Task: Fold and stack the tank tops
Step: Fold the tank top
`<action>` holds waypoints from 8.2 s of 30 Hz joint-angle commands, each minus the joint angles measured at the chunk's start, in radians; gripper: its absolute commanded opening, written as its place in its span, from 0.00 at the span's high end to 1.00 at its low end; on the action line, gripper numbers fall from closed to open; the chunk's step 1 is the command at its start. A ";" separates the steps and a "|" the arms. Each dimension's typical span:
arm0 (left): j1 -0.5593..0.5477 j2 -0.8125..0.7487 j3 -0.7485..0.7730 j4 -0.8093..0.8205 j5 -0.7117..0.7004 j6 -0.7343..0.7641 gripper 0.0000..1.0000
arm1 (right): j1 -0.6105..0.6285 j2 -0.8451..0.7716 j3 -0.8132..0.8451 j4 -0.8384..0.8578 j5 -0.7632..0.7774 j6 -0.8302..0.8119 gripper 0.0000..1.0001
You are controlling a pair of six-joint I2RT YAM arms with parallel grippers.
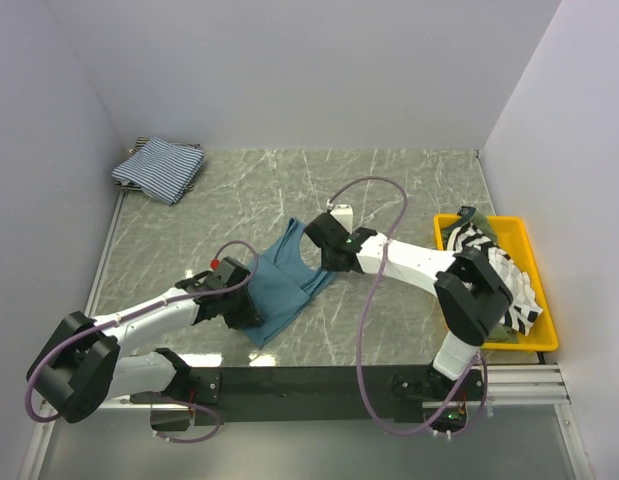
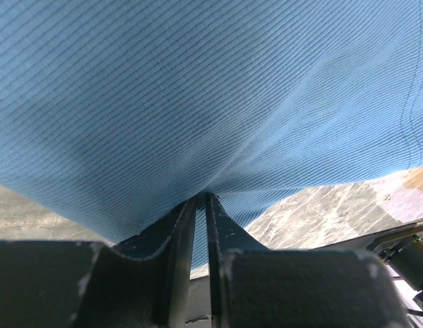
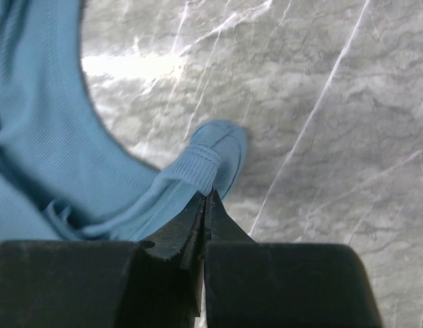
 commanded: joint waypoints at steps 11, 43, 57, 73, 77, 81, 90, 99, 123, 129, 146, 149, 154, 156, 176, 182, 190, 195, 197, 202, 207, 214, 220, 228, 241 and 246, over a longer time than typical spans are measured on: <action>0.000 -0.025 -0.041 -0.081 -0.006 0.031 0.81 | -0.052 0.180 0.174 -0.064 -0.023 -0.061 0.83; -0.356 0.260 0.536 -0.164 -0.386 0.335 0.47 | -0.058 -0.247 -0.243 0.258 -0.263 0.115 0.61; -0.425 0.424 0.616 -0.153 -0.484 0.396 0.46 | -0.107 -0.379 -0.422 0.396 -0.344 0.211 0.61; -0.425 0.460 0.609 -0.171 -0.581 0.349 0.86 | -0.078 -0.330 -0.475 0.563 -0.453 0.266 0.68; -0.425 0.428 0.600 -0.194 -0.630 0.318 0.93 | -0.046 -0.279 -0.456 0.604 -0.467 0.272 0.75; -0.418 0.402 0.585 -0.224 -0.656 0.285 0.97 | -0.018 -0.222 -0.441 0.629 -0.476 0.281 0.84; -0.393 0.296 0.524 -0.244 -0.655 0.235 0.98 | 0.037 -0.164 -0.416 0.644 -0.479 0.294 0.92; -0.375 0.236 0.488 -0.256 -0.636 0.219 0.98 | 0.088 -0.161 -0.425 0.660 -0.467 0.318 0.94; -0.297 0.148 0.412 -0.216 -0.550 0.211 0.96 | 0.103 -0.116 -0.430 0.692 -0.462 0.312 0.80; -0.264 0.130 0.387 -0.188 -0.511 0.215 0.96 | 0.105 -0.133 -0.428 0.692 -0.430 0.255 0.72; -0.237 0.108 0.362 -0.171 -0.475 0.220 0.96 | 0.123 -0.153 -0.393 0.592 -0.383 0.195 0.61; -0.238 0.112 0.364 -0.171 -0.475 0.220 0.97 | 0.126 -0.149 -0.382 0.575 -0.369 0.185 0.60; -0.237 0.110 0.366 -0.173 -0.475 0.222 0.97 | 0.128 -0.121 -0.361 0.563 -0.364 0.186 0.60; -0.237 0.109 0.364 -0.171 -0.474 0.220 0.97 | 0.131 -0.116 -0.358 0.571 -0.361 0.194 0.61; -0.235 0.095 0.350 -0.170 -0.469 0.219 0.97 | 0.129 -0.058 -0.292 0.514 -0.341 0.195 0.73; -0.234 0.096 0.350 -0.162 -0.463 0.222 0.97 | 0.128 -0.089 -0.298 0.514 -0.336 0.176 0.65; -0.232 0.098 0.349 -0.158 -0.461 0.219 0.97 | 0.129 -0.162 -0.355 0.532 -0.335 0.171 0.64; -0.232 0.098 0.347 -0.155 -0.460 0.219 0.97 | 0.133 -0.204 -0.430 0.614 -0.359 0.157 0.59; -0.229 0.095 0.347 -0.153 -0.457 0.218 0.97 | 0.134 -0.184 -0.419 0.621 -0.385 0.145 0.59; -0.227 0.093 0.344 -0.152 -0.454 0.212 0.97 | 0.154 -0.138 -0.392 0.624 -0.401 0.137 0.59; -0.224 0.089 0.341 -0.153 -0.451 0.212 0.97 | 0.157 -0.110 -0.381 0.632 -0.401 0.137 0.69; -0.218 0.082 0.336 -0.150 -0.444 0.214 0.97 | 0.156 -0.064 -0.346 0.617 -0.402 0.140 0.78; -0.215 0.076 0.332 -0.148 -0.437 0.212 0.97 | 0.156 -0.024 -0.287 0.575 -0.398 0.149 0.78; -0.217 0.056 0.324 -0.130 -0.399 0.217 0.98 | 0.145 0.017 -0.255 0.529 -0.353 0.177 0.79; -0.234 0.032 0.241 0.141 -0.170 0.245 0.59 | 0.068 -0.174 -0.370 0.545 -0.272 0.275 0.66; -0.232 0.001 0.238 0.156 -0.174 0.210 0.48 | 0.021 -0.375 -0.427 0.511 -0.186 0.271 0.64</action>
